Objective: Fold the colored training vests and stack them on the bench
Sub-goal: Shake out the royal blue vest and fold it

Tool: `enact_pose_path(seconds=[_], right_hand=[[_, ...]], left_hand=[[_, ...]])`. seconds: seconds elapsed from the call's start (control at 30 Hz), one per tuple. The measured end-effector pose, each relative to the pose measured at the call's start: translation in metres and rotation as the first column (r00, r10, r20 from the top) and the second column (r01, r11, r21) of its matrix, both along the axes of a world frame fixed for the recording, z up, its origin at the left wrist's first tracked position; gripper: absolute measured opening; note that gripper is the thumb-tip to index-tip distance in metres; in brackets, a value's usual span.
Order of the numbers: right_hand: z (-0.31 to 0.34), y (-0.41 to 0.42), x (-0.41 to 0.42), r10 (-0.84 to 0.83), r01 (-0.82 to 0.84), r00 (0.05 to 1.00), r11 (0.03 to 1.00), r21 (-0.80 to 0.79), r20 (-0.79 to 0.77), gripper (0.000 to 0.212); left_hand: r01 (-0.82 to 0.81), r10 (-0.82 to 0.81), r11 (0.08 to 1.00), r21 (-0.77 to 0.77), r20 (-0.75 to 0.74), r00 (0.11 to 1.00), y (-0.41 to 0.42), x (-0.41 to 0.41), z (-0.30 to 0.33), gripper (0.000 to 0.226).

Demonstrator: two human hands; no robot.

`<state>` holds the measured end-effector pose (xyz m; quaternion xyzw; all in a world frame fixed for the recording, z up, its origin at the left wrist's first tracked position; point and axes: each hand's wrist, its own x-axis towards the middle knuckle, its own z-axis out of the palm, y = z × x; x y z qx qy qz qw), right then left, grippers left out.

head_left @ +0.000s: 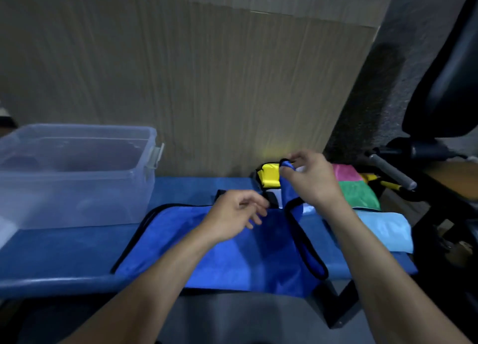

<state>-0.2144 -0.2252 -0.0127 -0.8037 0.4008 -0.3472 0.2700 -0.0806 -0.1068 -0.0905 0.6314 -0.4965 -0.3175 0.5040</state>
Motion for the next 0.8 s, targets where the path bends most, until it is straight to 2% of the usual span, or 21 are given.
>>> enact_pose_path(seconds=[0.1, 0.23, 0.3, 0.37, 0.4, 0.43, 0.47, 0.53, 0.6, 0.67, 0.7, 0.73, 0.8], right_hand=[[-0.005, 0.026, 0.061, 0.149, -0.148, 0.988, 0.988, 0.033, -0.047, 0.012], [-0.019, 0.062, 0.130, 0.212, -0.203, 0.972, 0.975, 0.092, -0.101, 0.015], [-0.029, 0.080, 0.153, 0.310, -0.280, 0.948, 0.919, 0.276, -0.069, 0.026], [-0.040, 0.095, 0.161, 0.459, -0.427, 0.884, 0.714, 0.555, 0.090, 0.051], [-0.045, 0.096, 0.160, 0.499, -0.470, 0.855, 0.626, 0.623, 0.144, 0.059], [-0.050, 0.093, 0.154, 0.521, -0.487, 0.839, 0.589, 0.645, 0.158, 0.065], [-0.054, 0.087, 0.145, 0.525, -0.490, 0.836, 0.585, 0.646, 0.159, 0.064], [-0.062, 0.069, 0.120, 0.493, -0.463, 0.859, 0.634, 0.620, 0.137, 0.051], [-0.075, 0.045, 0.090, 0.411, -0.381, 0.910, 0.767, 0.516, 0.062, 0.033], [-0.091, 0.020, 0.057, 0.259, -0.223, 0.961, 0.935, 0.275, -0.101, 0.016], [-0.100, 0.009, 0.042, 0.175, -0.147, 0.967, 0.976, 0.158, -0.183, 0.010], [-0.108, 0.001, 0.028, 0.114, -0.096, 0.961, 0.992, 0.081, -0.253, 0.010], [-0.124, -0.009, 0.013, 0.056, -0.024, 0.922, 0.996, 0.087, -0.384, 0.019]], left_hand=[[-0.189, 0.177, 0.982, -0.019, -0.276, 0.945, 0.024, 0.032, 0.017, 0.035], [-0.330, 0.325, 0.942, 0.060, -0.412, 0.851, 0.062, 0.076, 0.021, 0.036], [-0.368, 0.397, 0.918, 0.151, -0.360, 0.844, 0.069, 0.092, 0.012, 0.049], [-0.414, 0.466, 0.879, 0.236, -0.243, 0.851, 0.070, 0.107, -0.003, 0.061], [-0.435, 0.490, 0.858, 0.273, -0.179, 0.853, 0.069, 0.112, -0.008, 0.064], [-0.448, 0.503, 0.839, 0.309, -0.126, 0.855, 0.069, 0.114, -0.013, 0.067], [-0.454, 0.504, 0.829, 0.326, -0.084, 0.860, 0.069, 0.115, -0.017, 0.060], [-0.436, 0.465, 0.838, 0.327, -0.009, 0.886, 0.069, 0.113, -0.027, 0.029], [-0.469, 0.444, 0.818, 0.334, 0.152, 0.883, 0.067, 0.112, -0.038, 0.023], [-0.563, 0.462, 0.758, 0.329, 0.338, 0.820, 0.064, 0.117, -0.048, 0.024], [-0.605, 0.487, 0.734, 0.309, 0.382, 0.785, 0.063, 0.118, -0.048, 0.028], [-0.641, 0.511, 0.714, 0.283, 0.416, 0.752, 0.062, 0.121, -0.048, 0.034], [-0.681, 0.547, 0.687, 0.255, 0.436, 0.715, 0.063, 0.126, -0.047, 0.042]])
